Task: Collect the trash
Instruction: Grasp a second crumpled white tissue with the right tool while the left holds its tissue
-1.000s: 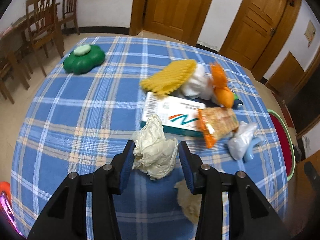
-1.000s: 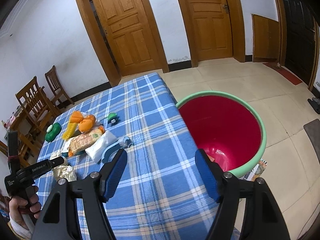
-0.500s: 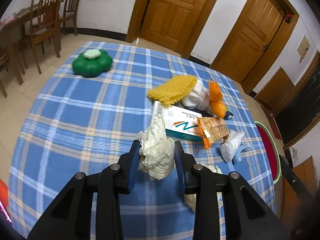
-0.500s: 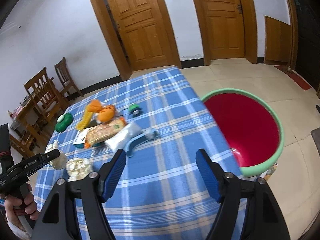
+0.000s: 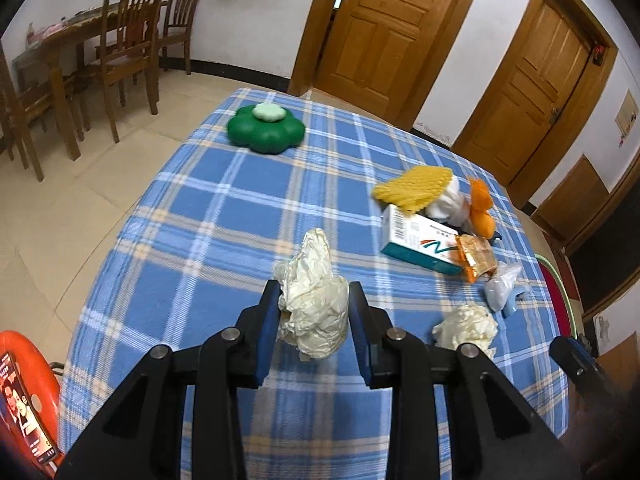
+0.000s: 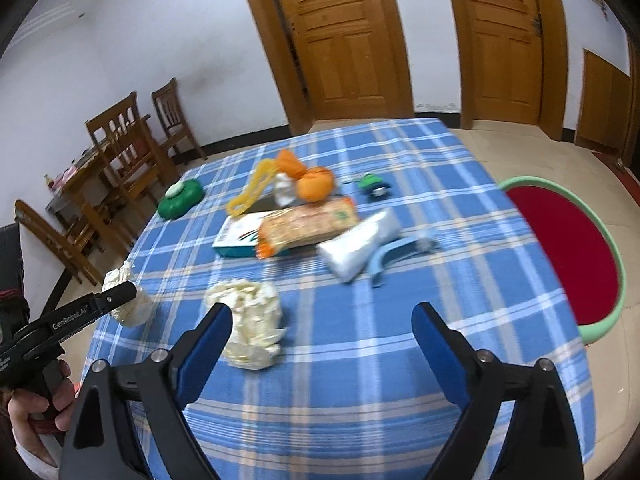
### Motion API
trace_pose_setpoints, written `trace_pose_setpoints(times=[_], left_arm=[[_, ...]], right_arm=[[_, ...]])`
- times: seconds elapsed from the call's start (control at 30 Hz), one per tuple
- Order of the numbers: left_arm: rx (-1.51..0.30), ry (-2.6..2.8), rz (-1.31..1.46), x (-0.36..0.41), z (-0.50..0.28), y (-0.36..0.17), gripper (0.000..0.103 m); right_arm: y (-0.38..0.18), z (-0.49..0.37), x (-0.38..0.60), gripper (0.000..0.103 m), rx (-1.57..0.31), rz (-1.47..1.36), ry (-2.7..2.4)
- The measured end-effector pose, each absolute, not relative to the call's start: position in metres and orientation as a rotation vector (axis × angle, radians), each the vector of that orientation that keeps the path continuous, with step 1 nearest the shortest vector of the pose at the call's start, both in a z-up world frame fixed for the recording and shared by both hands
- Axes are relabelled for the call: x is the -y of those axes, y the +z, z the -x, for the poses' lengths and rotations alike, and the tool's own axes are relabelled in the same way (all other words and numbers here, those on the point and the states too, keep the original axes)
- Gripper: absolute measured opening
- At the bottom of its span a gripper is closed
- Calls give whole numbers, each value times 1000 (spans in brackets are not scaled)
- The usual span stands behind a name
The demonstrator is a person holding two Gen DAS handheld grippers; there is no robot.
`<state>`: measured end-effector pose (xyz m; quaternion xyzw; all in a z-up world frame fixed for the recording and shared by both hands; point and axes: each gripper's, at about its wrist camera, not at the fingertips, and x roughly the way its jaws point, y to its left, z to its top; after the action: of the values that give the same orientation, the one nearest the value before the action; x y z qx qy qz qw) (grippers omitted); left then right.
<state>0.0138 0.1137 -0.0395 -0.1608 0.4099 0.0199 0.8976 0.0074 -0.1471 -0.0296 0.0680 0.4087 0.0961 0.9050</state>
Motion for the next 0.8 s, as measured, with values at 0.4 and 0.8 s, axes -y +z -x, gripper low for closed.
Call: trace_pose_setpoints(times=[0.4, 0.8], left_arm=[[-833, 66, 358, -136, -2, -45, 33], [-844, 58, 369, -137, -3, -54, 33]], right_arm=[[-57, -29, 108, 93, -919, -86, 218], [-74, -38, 96, 69, -966, -91, 265]])
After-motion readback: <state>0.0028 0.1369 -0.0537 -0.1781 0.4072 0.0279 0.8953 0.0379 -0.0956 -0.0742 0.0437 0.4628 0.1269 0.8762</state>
